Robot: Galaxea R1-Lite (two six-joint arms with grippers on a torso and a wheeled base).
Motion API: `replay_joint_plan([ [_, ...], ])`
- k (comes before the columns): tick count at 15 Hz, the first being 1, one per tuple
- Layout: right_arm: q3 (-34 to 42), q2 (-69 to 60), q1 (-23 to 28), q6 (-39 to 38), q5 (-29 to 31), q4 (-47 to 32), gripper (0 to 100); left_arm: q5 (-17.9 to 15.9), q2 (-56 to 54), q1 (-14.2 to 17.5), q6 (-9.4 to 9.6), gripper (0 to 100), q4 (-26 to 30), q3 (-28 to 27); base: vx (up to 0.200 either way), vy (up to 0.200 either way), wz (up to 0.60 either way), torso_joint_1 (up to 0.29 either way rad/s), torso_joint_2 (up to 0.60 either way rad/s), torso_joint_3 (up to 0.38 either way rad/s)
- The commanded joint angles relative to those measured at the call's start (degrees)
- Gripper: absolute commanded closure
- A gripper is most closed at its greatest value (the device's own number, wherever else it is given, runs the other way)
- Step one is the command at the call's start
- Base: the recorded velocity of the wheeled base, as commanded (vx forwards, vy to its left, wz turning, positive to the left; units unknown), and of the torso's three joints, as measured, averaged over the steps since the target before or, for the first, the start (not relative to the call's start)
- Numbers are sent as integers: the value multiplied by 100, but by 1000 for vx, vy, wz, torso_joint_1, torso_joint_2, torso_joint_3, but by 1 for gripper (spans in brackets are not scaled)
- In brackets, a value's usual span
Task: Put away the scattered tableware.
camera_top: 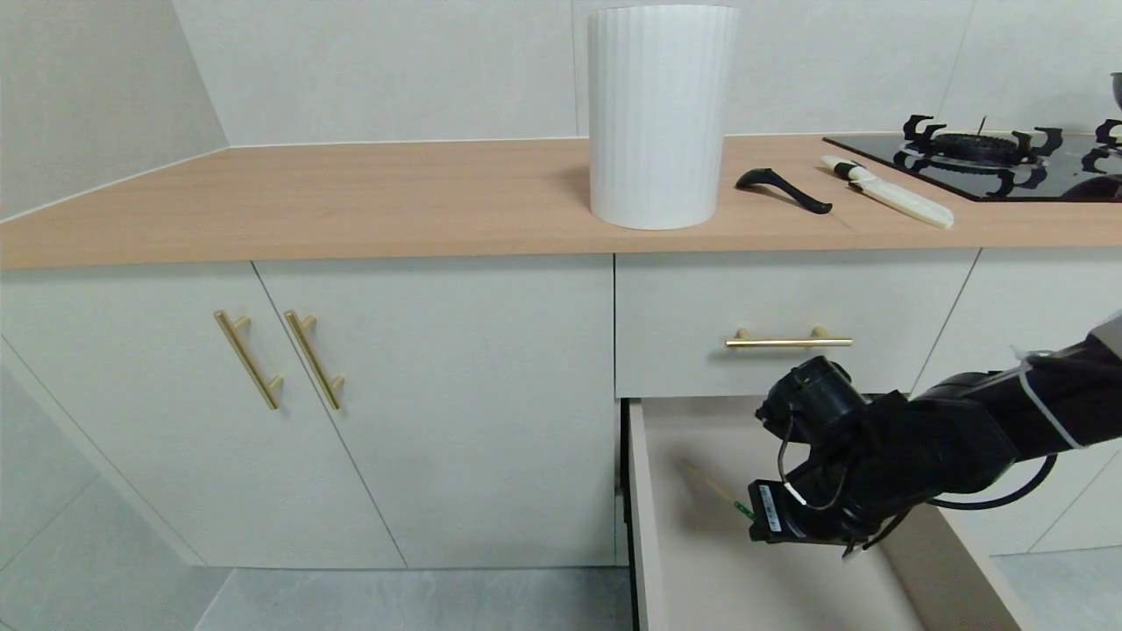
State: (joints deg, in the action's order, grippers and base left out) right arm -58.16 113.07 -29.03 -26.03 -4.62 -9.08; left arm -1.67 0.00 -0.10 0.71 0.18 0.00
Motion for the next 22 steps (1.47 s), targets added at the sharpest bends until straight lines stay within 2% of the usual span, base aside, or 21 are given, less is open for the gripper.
replay_joint_plan([
  [1,7,409,-7,-122,23,205,100,0,0,1,0,0,-1,0,0,0,0,0,0,0],
  [11,15,1288,-33,-175,277,794,100,0,0,1,0,0,-1,0,0,0,0,0,0,0],
  [22,7,1446,-33,-192,286,961,100,0,9,1,0,0,-1,0,0,0,0,0,0,0],
])
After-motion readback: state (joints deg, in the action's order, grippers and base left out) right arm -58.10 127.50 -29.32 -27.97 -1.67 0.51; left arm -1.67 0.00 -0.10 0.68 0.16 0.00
